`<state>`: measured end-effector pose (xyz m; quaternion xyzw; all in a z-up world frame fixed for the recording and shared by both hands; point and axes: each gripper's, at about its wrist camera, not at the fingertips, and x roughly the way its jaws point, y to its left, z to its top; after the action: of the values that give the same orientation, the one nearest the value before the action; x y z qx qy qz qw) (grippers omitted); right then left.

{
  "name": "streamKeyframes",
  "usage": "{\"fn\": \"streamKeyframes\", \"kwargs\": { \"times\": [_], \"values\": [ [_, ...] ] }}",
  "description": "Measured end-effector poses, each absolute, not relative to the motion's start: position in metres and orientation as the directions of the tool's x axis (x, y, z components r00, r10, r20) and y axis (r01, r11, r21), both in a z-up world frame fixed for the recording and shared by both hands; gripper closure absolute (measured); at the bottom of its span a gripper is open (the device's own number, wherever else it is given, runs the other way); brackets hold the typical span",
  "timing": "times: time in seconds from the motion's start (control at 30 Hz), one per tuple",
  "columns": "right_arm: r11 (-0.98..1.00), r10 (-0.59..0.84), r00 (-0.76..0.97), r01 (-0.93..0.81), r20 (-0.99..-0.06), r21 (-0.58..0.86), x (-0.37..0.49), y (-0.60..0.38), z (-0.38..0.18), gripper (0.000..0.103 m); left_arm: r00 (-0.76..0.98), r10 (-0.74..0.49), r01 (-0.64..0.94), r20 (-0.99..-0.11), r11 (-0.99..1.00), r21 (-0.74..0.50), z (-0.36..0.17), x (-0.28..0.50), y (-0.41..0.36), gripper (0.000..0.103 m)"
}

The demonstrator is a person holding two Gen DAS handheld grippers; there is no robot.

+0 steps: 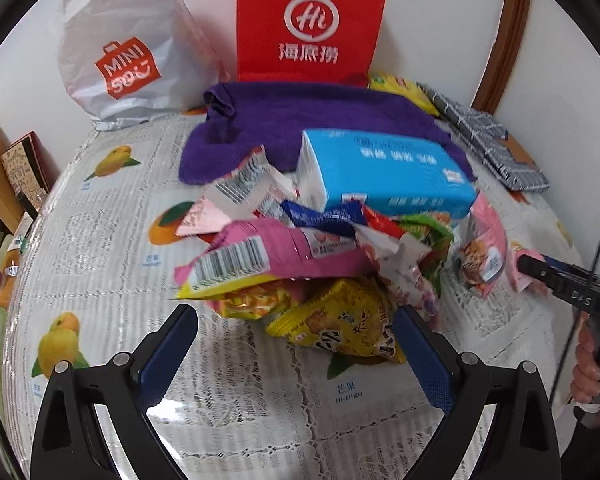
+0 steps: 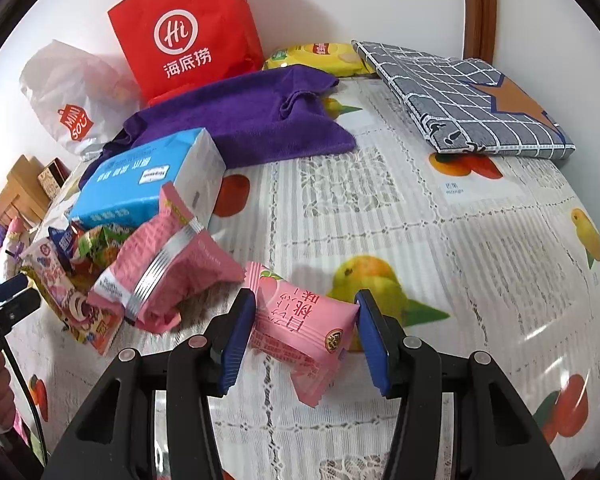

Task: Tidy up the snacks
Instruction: 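Grasp the pink wrapped candy with the right tool while the left tool grasps the yellow packet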

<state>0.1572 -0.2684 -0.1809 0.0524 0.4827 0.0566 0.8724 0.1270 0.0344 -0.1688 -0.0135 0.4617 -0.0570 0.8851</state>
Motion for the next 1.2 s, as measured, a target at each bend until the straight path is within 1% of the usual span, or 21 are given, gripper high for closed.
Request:
{"fn": "streamKeyframes", "kwargs": {
  "times": [0.33, 0.4, 0.43, 0.47, 0.5, 0.53, 0.57, 0.6, 0.7, 0.8, 0.83, 1.07, 1.2],
  "values": [
    [0.99, 0.139, 0.53, -0.066, -0.837, 0.122, 0.15, -0.263, -0.18, 0.051, 0.521, -0.096, 0.112, -0.848, 0.993, -0.044, -0.19, 0.144, 0.014, 0.005],
    [0.99, 0.14, 0.529, -0.066, -0.837, 0.123, 0.15, -0.262, -0.18, 0.051, 0.521, -0.082, 0.107, -0.849, 0.994, -0.031, -0.191, 0.146, 0.014, 0.008],
    [0.99, 0.14, 0.529, -0.066, -0.837, 0.123, 0.15, -0.262, -0.18, 0.051, 0.521, -0.07, 0.1, -0.851, 0.995, -0.021, -0.192, 0.147, 0.014, 0.011],
    [0.99, 0.139, 0.529, -0.067, -0.837, 0.123, 0.15, -0.262, -0.18, 0.051, 0.521, -0.061, 0.096, -0.852, 0.995, -0.013, -0.192, 0.148, 0.014, 0.018],
    [0.99, 0.14, 0.529, -0.067, -0.837, 0.123, 0.15, -0.262, -0.18, 0.051, 0.521, -0.056, 0.094, -0.852, 0.996, -0.009, -0.192, 0.147, 0.015, 0.022],
    [0.99, 0.14, 0.529, -0.068, -0.837, 0.122, 0.15, -0.262, -0.18, 0.051, 0.519, -0.059, 0.097, -0.853, 0.995, -0.01, -0.192, 0.147, 0.016, 0.03],
    [0.99, 0.139, 0.528, -0.067, -0.838, 0.122, 0.15, -0.262, -0.18, 0.051, 0.516, -0.062, 0.098, -0.854, 0.995, -0.013, -0.191, 0.147, 0.018, 0.036],
    [0.99, 0.139, 0.527, -0.067, -0.838, 0.123, 0.151, -0.262, -0.18, 0.052, 0.516, -0.064, 0.098, -0.854, 0.995, -0.015, -0.19, 0.146, 0.02, 0.038],
    [0.991, 0.137, 0.528, -0.068, -0.838, 0.119, 0.151, -0.261, -0.18, 0.051, 0.504, -0.089, 0.107, -0.859, 0.993, -0.04, -0.187, 0.143, 0.027, 0.051],
    [0.99, 0.14, 0.531, -0.072, -0.836, 0.12, 0.15, -0.259, -0.177, 0.052, 0.509, -0.101, 0.1, -0.855, 0.993, -0.057, -0.182, 0.137, 0.032, 0.051],
    [0.99, 0.142, 0.533, -0.074, -0.834, 0.121, 0.149, -0.259, -0.175, 0.054, 0.517, -0.096, 0.099, -0.851, 0.994, -0.052, -0.18, 0.134, 0.034, 0.051],
    [0.989, 0.15, 0.544, -0.097, -0.826, 0.115, 0.142, -0.251, -0.164, 0.056, 0.548, -0.089, 0.073, -0.832, 0.996, -0.058, -0.163, 0.115, 0.043, 0.052],
    [0.986, 0.161, 0.533, -0.12, -0.831, 0.114, 0.136, -0.248, -0.168, 0.051, 0.559, -0.085, 0.063, -0.825, 0.996, -0.06, -0.156, 0.106, 0.045, 0.051]
  ]
}}
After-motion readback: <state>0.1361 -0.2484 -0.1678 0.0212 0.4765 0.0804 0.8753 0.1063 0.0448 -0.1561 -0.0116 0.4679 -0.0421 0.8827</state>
